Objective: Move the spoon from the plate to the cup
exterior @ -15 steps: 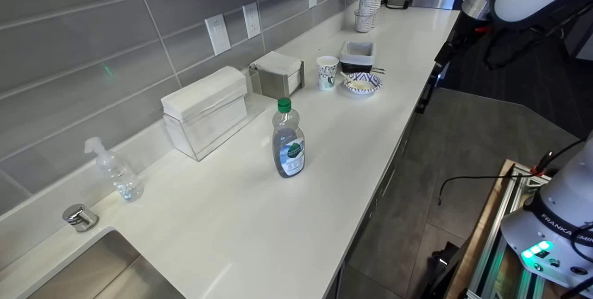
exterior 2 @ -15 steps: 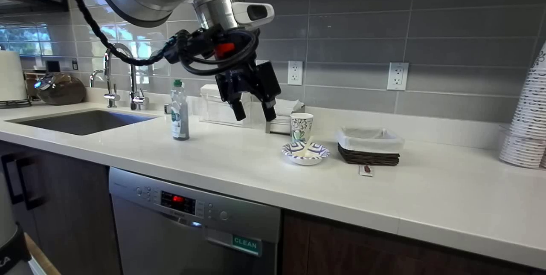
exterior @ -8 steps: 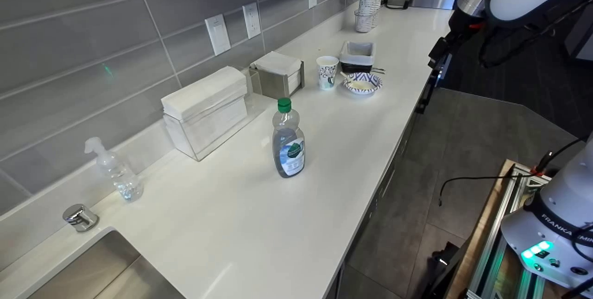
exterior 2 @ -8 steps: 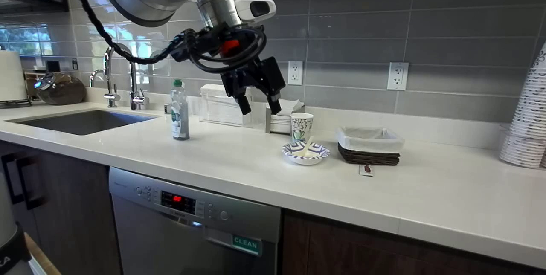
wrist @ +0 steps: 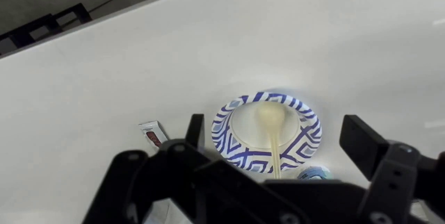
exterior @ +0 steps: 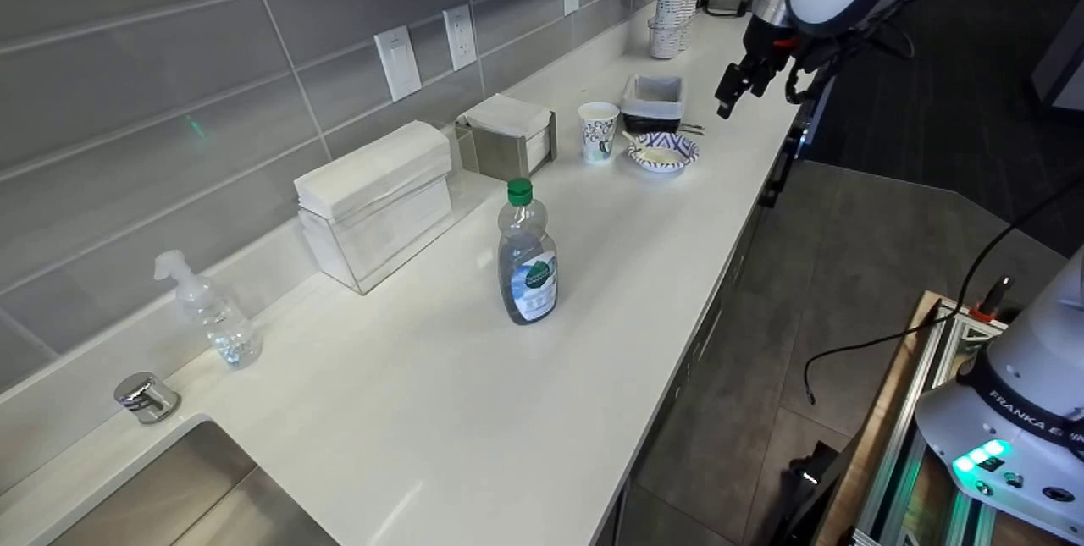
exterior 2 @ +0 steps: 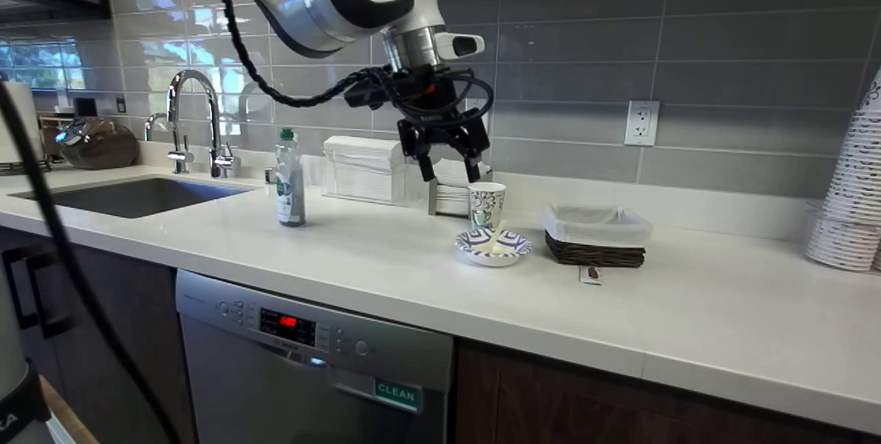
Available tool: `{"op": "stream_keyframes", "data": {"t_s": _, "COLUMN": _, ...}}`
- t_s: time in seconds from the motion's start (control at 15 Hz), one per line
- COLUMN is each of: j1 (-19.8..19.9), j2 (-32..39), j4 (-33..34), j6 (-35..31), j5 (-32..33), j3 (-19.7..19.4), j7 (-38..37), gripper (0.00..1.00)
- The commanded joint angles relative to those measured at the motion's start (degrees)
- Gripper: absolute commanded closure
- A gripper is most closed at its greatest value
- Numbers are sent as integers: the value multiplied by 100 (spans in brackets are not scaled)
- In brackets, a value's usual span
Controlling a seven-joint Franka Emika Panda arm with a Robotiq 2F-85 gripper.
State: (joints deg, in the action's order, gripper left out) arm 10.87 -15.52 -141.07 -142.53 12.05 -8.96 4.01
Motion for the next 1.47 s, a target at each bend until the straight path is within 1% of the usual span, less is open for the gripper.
{"op": "stream_keyframes", "data": {"t_s": 0.0, "j1": -83, "j2": 1384, "j4": 1193, "j6": -112, "j5": -305, "j3": -40, "j7": -40, "gripper": 0}}
{"op": "stream_keyframes", "data": {"t_s": 0.2, "j1": -97, "j2": 2222, "j4": 1942, "j6": -89, "j5": -602, "j3": -30, "j7": -4, "gripper": 0}}
{"op": "stream_keyframes", "data": {"t_s": 0.33, "j1": -78, "j2": 2714, "j4": 2374, "j6": -151, "j5": -1108, "j3": 41, "j7": 218, "gripper": 0}}
{"op": "stream_keyframes", "data": {"t_s": 0.4, "j1": -28, "j2": 2956, "j4": 2577, "j6": -223, "j5": -1516, "j3": 136, "j7": 534, "gripper": 0}}
{"op": "stream_keyframes", "data": {"t_s": 0.47, "j1": 1, "j2": 3161, "j4": 2783, "j6": -231, "j5": -1681, "j3": 202, "j7": 552, "gripper": 0}}
{"op": "stream_keyframes", "data": {"t_s": 0.53, "j1": -33, "j2": 3312, "j4": 2978, "j6": -55, "j5": -1601, "j3": 191, "j7": 295, "gripper": 0}}
{"op": "stream_keyframes", "data": {"t_s": 0.6, "j1": -53, "j2": 2848, "j4": 2479, "j6": -156, "j5": -1372, "j3": 133, "j7": 322, "gripper": 0}}
{"op": "stream_keyframes", "data": {"t_s": 0.73, "j1": -45, "j2": 3163, "j4": 2773, "j6": -156, "j5": -1444, "j3": 181, "j7": 298, "gripper": 0}}
{"op": "stream_keyframes", "data": {"t_s": 0.93, "j1": -35, "j2": 3270, "j4": 2891, "j6": -155, "j5": -1471, "j3": 187, "j7": 296, "gripper": 0}}
{"op": "stream_keyframes", "data": {"t_s": 1.0, "j1": -6, "j2": 3334, "j4": 2965, "j6": -58, "j5": -1521, "j3": 199, "j7": 328, "gripper": 0}}
{"op": "stream_keyframes", "data": {"t_s": 1.13, "j1": 154, "j2": 3434, "j4": 3077, "j6": 80, "j5": -1872, "j3": 361, "j7": 743, "gripper": 0}}
{"op": "stream_keyframes", "data": {"t_s": 1.2, "j1": 203, "j2": 3470, "j4": 3095, "j6": 4, "j5": -1946, "j3": 415, "j7": 973, "gripper": 0}}
{"op": "stream_keyframes", "data": {"t_s": 1.27, "j1": 247, "j2": 3505, "j4": 3168, "j6": 185, "j5": -2017, "j3": 463, "j7": 1126, "gripper": 0}}
{"op": "stream_keyframes", "data": {"t_s": 1.4, "j1": 350, "j2": 3643, "j4": 3308, "j6": 192, "j5": -2206, "j3": 562, "j7": 1463, "gripper": 0}}
